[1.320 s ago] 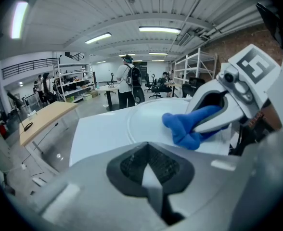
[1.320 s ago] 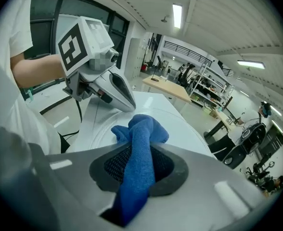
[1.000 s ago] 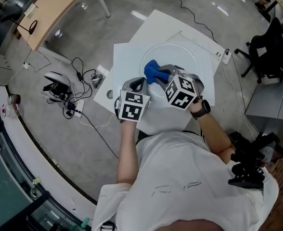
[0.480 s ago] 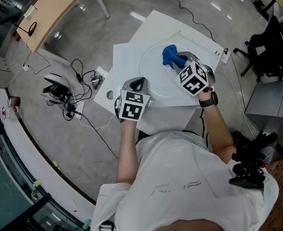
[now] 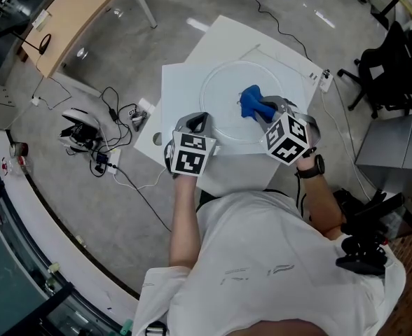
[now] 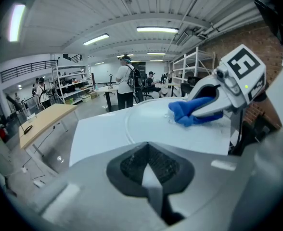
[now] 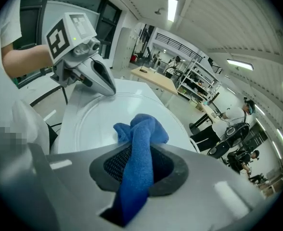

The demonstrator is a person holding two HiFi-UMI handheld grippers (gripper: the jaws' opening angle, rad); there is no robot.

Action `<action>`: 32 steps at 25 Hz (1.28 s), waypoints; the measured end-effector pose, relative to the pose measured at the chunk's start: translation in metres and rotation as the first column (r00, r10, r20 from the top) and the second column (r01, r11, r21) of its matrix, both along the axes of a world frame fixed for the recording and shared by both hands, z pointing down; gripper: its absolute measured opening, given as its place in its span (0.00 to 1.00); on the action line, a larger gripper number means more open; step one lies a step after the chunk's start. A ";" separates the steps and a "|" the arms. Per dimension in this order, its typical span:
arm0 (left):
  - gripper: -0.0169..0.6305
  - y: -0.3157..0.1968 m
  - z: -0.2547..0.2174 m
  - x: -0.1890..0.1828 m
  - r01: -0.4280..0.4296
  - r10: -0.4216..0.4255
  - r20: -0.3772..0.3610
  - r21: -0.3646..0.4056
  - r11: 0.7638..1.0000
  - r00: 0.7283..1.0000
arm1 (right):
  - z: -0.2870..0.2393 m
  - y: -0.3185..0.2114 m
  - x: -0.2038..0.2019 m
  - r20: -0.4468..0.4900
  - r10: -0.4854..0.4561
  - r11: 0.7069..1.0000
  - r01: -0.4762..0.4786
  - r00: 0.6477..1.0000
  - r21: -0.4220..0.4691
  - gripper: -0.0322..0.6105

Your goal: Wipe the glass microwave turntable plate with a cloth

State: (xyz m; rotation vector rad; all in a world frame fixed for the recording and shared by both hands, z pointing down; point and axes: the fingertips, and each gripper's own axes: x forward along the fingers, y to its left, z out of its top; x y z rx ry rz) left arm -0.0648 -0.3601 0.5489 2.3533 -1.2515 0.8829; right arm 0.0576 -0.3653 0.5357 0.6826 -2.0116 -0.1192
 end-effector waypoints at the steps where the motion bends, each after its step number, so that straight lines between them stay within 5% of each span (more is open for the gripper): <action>1: 0.03 0.000 0.000 0.000 0.000 0.000 0.000 0.000 1.000 1.000 | 0.001 0.005 -0.006 0.000 -0.019 1.000 0.019 1.000 -0.002 0.15; 8: 0.03 0.001 -0.001 -0.002 0.000 0.000 0.000 0.002 1.000 1.000 | 0.002 0.018 -0.058 0.062 -0.124 0.992 0.126 0.990 -0.026 0.15; 12: 0.03 0.001 0.001 -0.001 -0.007 0.007 -0.006 0.006 1.000 1.000 | 0.002 -0.003 -0.071 0.133 -0.110 0.993 0.115 0.985 -0.031 0.15; 24: 0.03 -0.001 0.000 0.001 -0.005 0.005 0.001 0.012 1.000 1.000 | -0.002 -0.047 -0.004 0.165 0.092 0.995 -0.096 0.982 0.017 0.15; 32: 0.03 -0.003 0.001 0.000 0.010 -0.011 0.024 0.020 1.000 1.000 | -0.002 -0.040 0.043 0.092 0.162 0.985 -0.167 0.982 0.046 0.15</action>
